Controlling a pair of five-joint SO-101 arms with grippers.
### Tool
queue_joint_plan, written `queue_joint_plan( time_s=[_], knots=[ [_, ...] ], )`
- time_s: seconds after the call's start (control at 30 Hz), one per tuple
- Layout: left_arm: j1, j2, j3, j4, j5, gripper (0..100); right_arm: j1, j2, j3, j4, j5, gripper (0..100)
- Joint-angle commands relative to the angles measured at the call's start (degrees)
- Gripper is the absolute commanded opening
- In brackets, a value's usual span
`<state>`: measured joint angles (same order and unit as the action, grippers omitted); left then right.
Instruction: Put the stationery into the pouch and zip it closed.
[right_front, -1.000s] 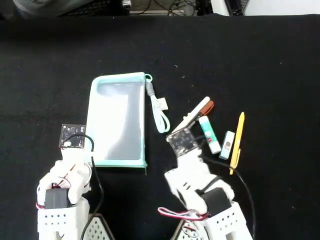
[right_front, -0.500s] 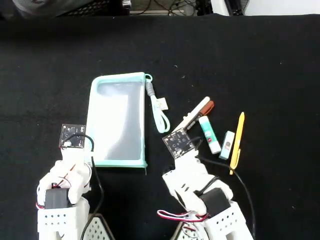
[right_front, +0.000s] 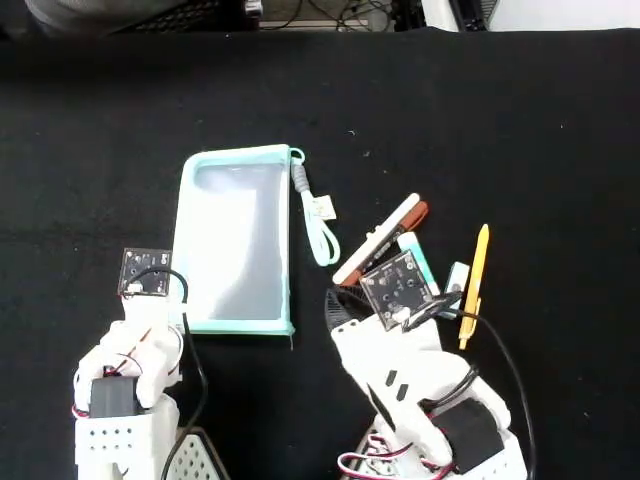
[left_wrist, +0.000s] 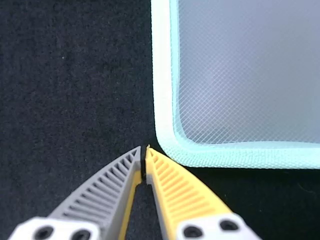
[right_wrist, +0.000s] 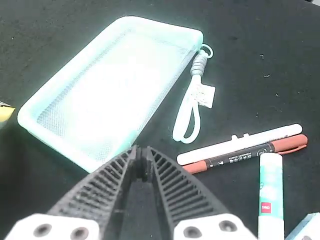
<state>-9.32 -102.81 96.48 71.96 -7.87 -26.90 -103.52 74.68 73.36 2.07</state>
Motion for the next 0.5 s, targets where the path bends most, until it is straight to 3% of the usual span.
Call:
queue_joint_plan(
  time_s=[0.0,0.2,0.47],
  knots=[
    [0.4,-0.4,0.9,0.3,0.2,3,-0.6,-1.4,0.6,-0.4,-0.2,1.5],
    [0.4,-0.4,0.9,0.3,0.2,3,-0.4,-1.4,6.5,-12.4,-0.5,1.4],
    [0.4,-0.4,0.9,0.3,0.2,3,-0.4,-1.3,3.3,-23.6,-0.6,1.4]
  ],
)
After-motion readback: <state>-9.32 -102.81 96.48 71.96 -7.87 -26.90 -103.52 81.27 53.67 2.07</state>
